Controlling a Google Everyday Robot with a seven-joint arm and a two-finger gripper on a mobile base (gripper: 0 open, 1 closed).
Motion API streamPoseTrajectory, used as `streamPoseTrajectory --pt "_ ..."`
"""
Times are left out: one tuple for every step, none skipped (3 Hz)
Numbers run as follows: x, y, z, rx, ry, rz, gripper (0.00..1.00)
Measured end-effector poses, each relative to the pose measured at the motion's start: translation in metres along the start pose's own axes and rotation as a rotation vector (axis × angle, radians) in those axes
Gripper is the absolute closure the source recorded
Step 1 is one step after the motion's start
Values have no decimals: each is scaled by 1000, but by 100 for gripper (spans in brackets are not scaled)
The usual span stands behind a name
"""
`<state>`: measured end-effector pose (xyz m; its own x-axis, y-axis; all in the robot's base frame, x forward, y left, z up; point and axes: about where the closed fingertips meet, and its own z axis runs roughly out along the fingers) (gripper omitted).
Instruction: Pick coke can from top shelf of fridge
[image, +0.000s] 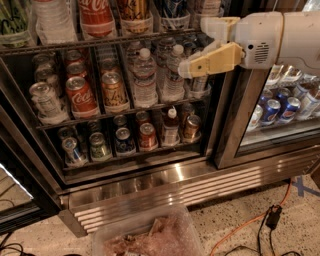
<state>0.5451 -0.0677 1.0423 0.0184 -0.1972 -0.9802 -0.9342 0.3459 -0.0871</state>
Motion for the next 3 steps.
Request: streamPoseTrajectory --pt "0 0 0 0 0 0 0" --pt "-6 4 36 -30 -51 -18 0" --pt "-16 12 84 -52 -131 -39 0"
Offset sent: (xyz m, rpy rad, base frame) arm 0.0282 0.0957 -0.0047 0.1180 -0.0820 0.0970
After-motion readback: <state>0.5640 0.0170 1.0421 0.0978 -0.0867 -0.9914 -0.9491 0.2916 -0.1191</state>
